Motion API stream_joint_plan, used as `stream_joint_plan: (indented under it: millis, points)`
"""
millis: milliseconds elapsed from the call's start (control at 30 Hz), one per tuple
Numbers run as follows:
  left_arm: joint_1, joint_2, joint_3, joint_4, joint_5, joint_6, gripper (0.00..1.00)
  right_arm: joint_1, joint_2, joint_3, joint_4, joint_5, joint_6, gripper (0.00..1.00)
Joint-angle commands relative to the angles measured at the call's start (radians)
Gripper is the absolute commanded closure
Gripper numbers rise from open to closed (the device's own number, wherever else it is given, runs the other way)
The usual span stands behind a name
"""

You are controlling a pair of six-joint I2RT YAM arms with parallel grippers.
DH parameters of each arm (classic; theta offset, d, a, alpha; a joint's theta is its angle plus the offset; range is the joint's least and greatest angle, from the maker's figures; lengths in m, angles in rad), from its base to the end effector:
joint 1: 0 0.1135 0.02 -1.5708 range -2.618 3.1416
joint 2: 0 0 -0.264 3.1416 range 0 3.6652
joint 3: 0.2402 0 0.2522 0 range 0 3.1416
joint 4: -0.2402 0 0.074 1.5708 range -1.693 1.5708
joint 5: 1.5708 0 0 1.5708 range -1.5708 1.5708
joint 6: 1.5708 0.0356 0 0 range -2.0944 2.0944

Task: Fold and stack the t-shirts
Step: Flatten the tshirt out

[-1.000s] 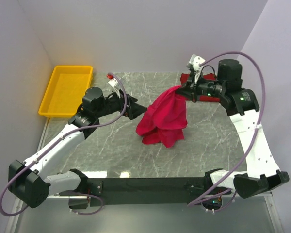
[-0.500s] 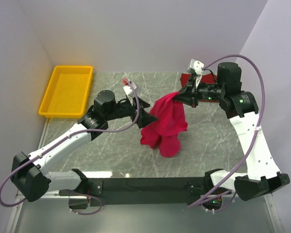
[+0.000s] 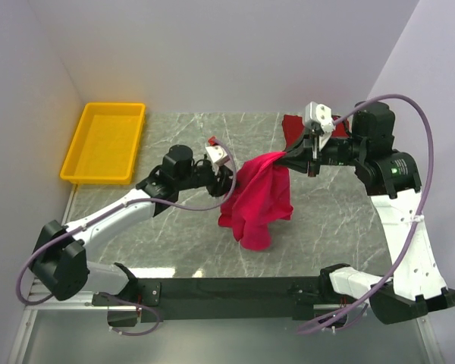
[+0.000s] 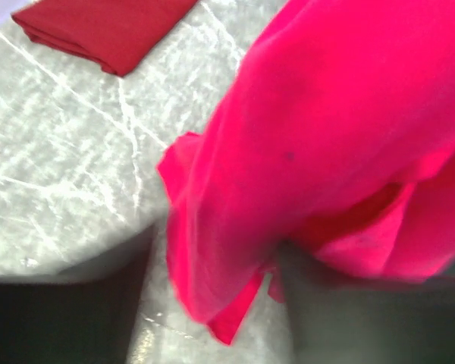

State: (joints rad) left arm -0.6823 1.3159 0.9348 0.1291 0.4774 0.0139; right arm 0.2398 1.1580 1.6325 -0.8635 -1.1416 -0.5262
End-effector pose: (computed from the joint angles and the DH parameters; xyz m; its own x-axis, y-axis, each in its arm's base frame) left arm 0.2267 -0.2053 0.3072 -0.1809 0.1629 -0.9699 0.9080 0.4065 -0.1011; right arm 0.1737 0.0758 0.4869 0.1415 -0.1806 -0.9733 -0.9772 0.1315 -0.1665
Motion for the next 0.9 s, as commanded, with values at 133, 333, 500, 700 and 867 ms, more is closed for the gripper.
stream_joint_plan:
  millis: [133, 333, 500, 700, 867]
  points:
    - [0.009, 0.062, 0.157, -0.048, 0.119, 0.035, 0.99, -0.028, -0.08, -0.054, 0.04, 0.071, -0.012, 1.0]
    - [0.013, -0.145, 0.073, -0.042, 0.096, -0.058, 0.99, -0.056, -0.132, -0.103, 0.064, 0.204, -0.006, 1.0]
    - [0.013, -0.403, 0.096, -0.144, 0.046, -0.127, 0.99, -0.114, -0.167, -0.089, 0.069, 0.218, 0.02, 1.0]
    - [0.013, -0.524, 0.225, -0.261, 0.041, -0.23, 0.99, -0.126, -0.267, -0.1, 0.256, 0.177, 0.24, 1.0]
    - [0.013, -0.482, 0.222, -0.292, -0.122, -0.175, 0.99, -0.128, -0.255, -0.206, 0.426, 0.264, 0.394, 1.0]
